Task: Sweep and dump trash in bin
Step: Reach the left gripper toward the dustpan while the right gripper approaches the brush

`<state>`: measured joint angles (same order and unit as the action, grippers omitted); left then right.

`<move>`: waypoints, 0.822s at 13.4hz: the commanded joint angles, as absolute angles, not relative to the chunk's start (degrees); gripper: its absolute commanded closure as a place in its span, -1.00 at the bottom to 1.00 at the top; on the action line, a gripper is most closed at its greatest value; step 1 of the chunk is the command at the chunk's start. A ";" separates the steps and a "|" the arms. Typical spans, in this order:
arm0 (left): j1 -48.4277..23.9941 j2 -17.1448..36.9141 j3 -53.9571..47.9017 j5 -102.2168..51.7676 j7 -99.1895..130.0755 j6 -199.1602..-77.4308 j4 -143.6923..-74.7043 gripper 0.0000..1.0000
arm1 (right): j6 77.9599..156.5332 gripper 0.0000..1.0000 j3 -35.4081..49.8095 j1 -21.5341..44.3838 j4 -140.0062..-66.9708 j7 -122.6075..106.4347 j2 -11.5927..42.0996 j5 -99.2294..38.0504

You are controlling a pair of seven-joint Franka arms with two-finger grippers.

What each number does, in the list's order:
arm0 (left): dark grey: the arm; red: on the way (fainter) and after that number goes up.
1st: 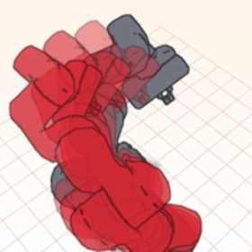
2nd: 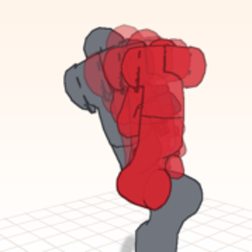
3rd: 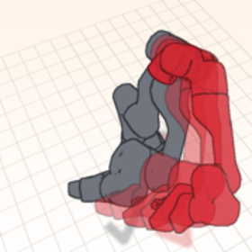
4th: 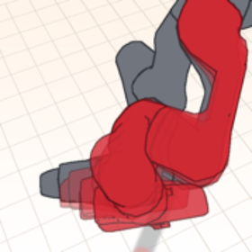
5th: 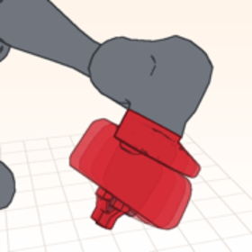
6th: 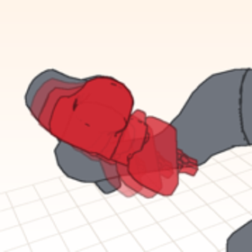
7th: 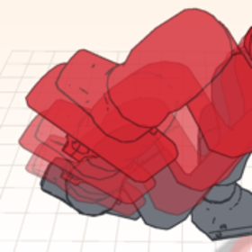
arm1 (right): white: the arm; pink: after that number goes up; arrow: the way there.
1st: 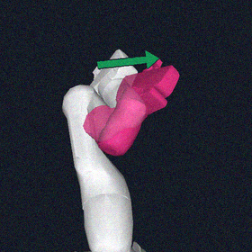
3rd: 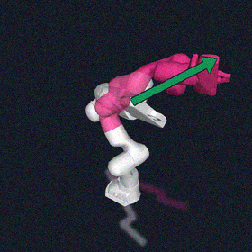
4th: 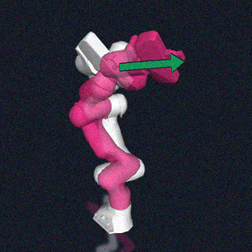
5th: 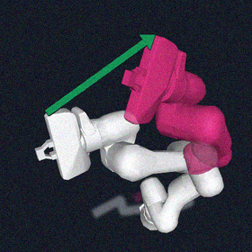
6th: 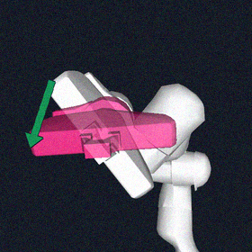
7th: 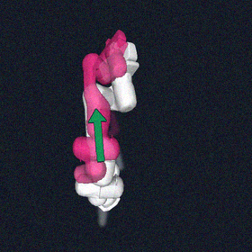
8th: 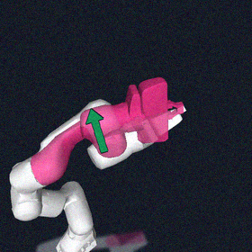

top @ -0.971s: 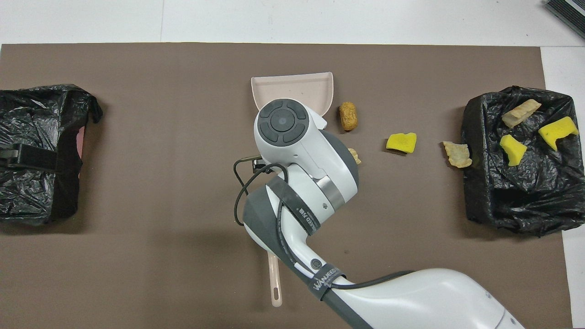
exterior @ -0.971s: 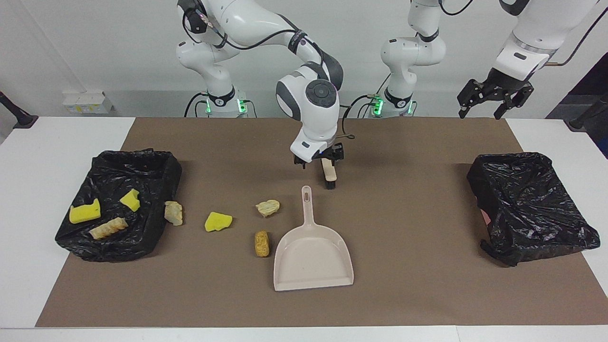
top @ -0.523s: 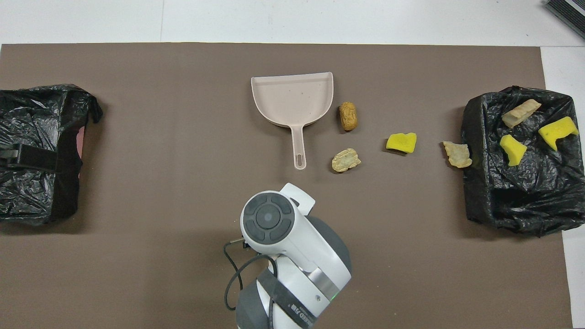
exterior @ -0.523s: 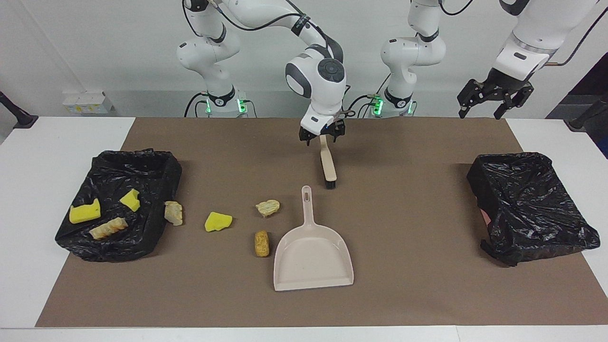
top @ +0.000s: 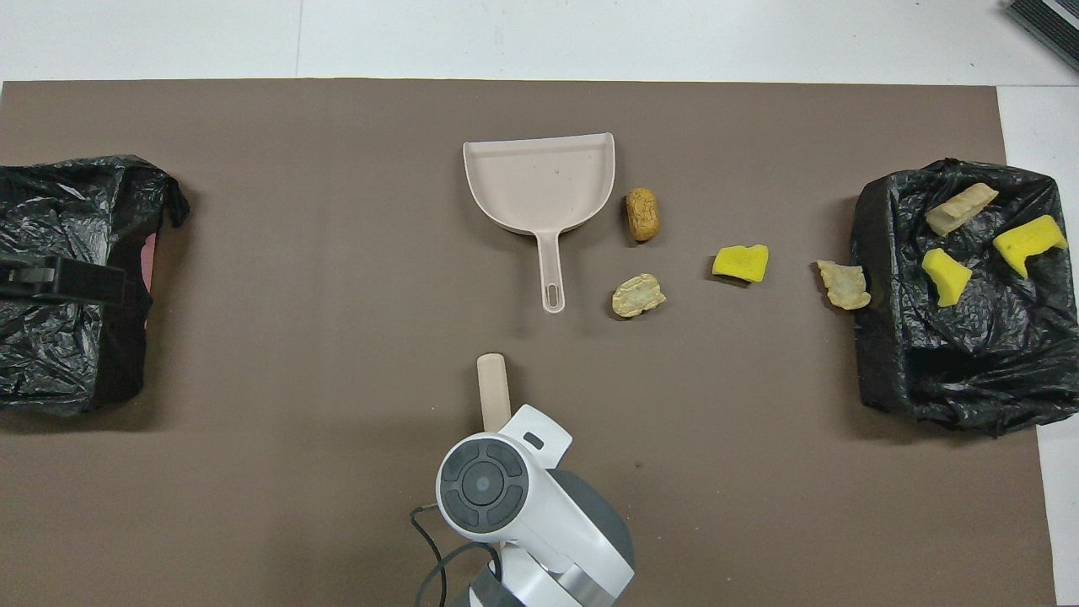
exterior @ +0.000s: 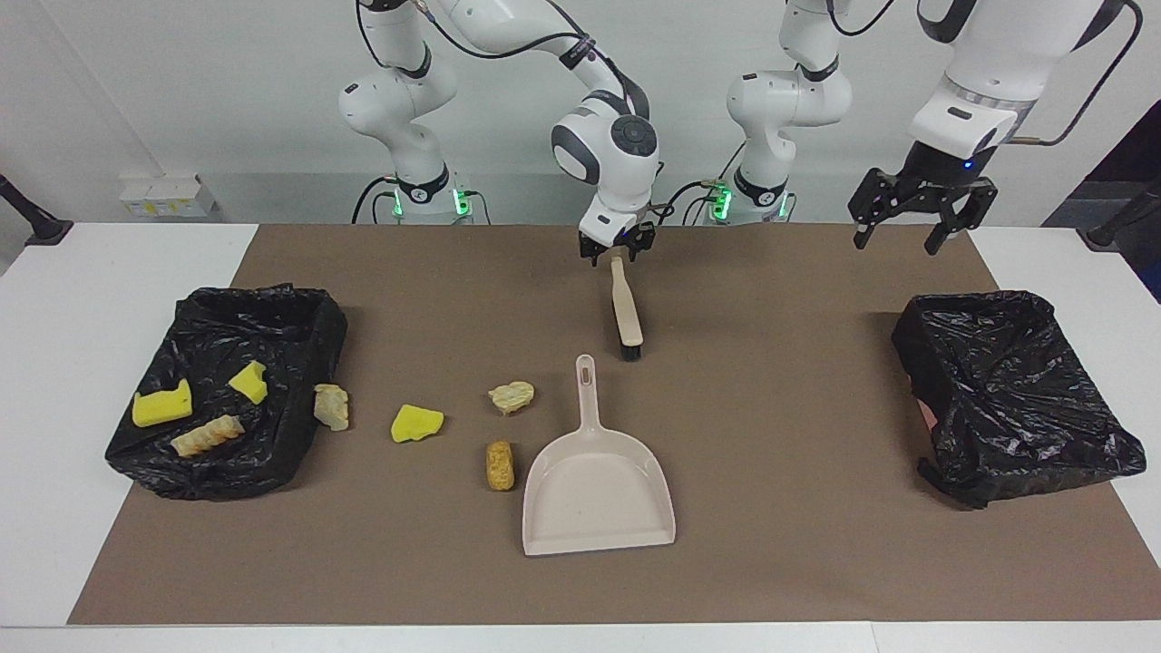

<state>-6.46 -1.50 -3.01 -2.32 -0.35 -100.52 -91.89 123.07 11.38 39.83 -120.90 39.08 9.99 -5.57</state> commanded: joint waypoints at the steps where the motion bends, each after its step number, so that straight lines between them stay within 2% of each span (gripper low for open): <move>1: -11.49 1.83 -2.29 -0.89 1.31 -104.15 -91.41 -1.00 | 124.45 -0.52 11.25 39.90 -122.35 39.90 8.44 -6.86; 3: -14.67 5.17 -2.37 -0.26 6.56 -105.63 -91.06 -1.00 | 123.75 -0.42 11.25 39.82 -121.82 39.73 8.35 -6.86; 6: -18.70 10.44 -2.64 -0.26 16.15 -115.12 -89.92 -1.00 | 123.75 -0.26 11.25 39.73 -121.38 39.64 8.18 -6.86; 8: -20.64 16.58 -2.72 -0.44 18.36 -116.27 -85.54 -1.00 | 123.75 -0.15 11.25 39.73 -121.29 39.81 8.17 -6.86; 11: -23.37 22.22 -2.90 -0.79 19.95 -122.50 -82.79 -1.00 | 123.75 0.24 11.25 39.73 -121.20 39.81 8.26 -6.86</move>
